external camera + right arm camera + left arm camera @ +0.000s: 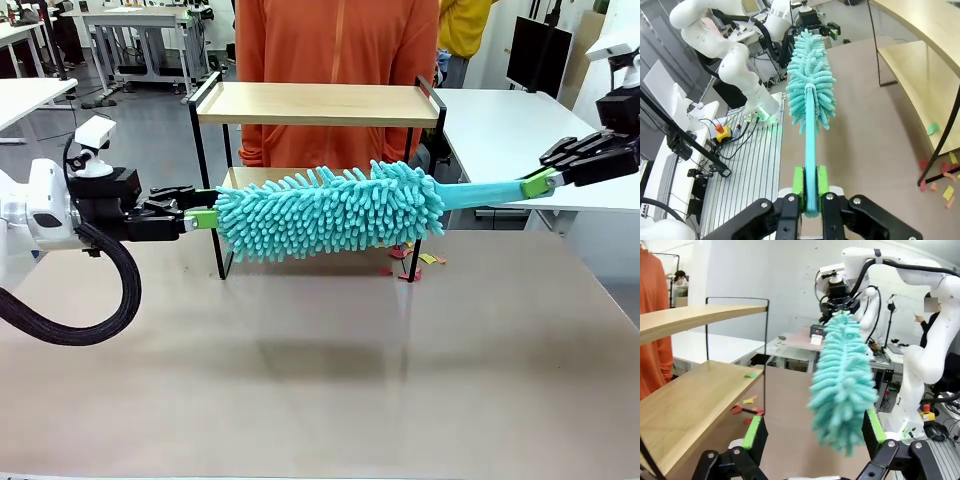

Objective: Clean the shelf.
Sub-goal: Hand the Duster back to the human.

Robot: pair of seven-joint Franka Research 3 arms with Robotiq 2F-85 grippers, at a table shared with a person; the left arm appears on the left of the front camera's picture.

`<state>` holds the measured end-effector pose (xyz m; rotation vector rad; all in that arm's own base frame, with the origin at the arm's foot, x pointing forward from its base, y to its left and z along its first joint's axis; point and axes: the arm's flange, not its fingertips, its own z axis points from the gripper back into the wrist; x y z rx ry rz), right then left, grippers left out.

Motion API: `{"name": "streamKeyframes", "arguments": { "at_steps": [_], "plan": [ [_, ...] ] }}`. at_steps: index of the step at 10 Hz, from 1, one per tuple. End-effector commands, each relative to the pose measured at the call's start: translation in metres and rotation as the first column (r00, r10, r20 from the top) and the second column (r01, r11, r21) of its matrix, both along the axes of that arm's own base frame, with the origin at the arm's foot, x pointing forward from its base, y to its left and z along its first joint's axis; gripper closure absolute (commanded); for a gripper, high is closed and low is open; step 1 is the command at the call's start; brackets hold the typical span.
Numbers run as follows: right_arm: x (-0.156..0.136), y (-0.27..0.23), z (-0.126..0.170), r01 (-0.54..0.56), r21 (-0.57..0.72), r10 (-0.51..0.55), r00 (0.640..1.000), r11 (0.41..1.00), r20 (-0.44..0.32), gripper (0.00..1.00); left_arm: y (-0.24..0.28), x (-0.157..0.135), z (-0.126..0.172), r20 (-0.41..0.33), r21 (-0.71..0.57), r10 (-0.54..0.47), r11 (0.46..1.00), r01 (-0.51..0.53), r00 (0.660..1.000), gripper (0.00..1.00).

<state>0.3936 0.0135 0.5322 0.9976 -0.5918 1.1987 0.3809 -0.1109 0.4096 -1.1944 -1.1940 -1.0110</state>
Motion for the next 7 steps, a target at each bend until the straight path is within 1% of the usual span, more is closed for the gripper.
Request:
{"name": "streamKeyframes", "arguments": {
  "at_steps": [1, 4, 7],
  "plan": [
    [0.000, 0.001, 0.005, 0.021, 0.006, -0.020, 1.000, 1.000, -0.004, 0.86, -0.007, -0.037, -0.008, 0.000, -0.056, -0.068, 0.996, 0.067, 0.998, 0.00],
    [0.000, 0.001, 0.005, 0.021, 0.006, -0.020, 1.000, 1.000, -0.004, 0.86, -0.022, -0.043, -0.008, 0.004, -0.047, -0.132, 0.990, 0.132, 0.991, 0.00],
    [0.000, 0.001, 0.005, 0.021, 0.006, -0.020, 1.000, 1.000, -0.004, 0.86, -0.056, -0.040, -0.012, -0.012, -0.019, -0.113, 0.993, 0.112, 0.994, 0.00]
  ]
}}
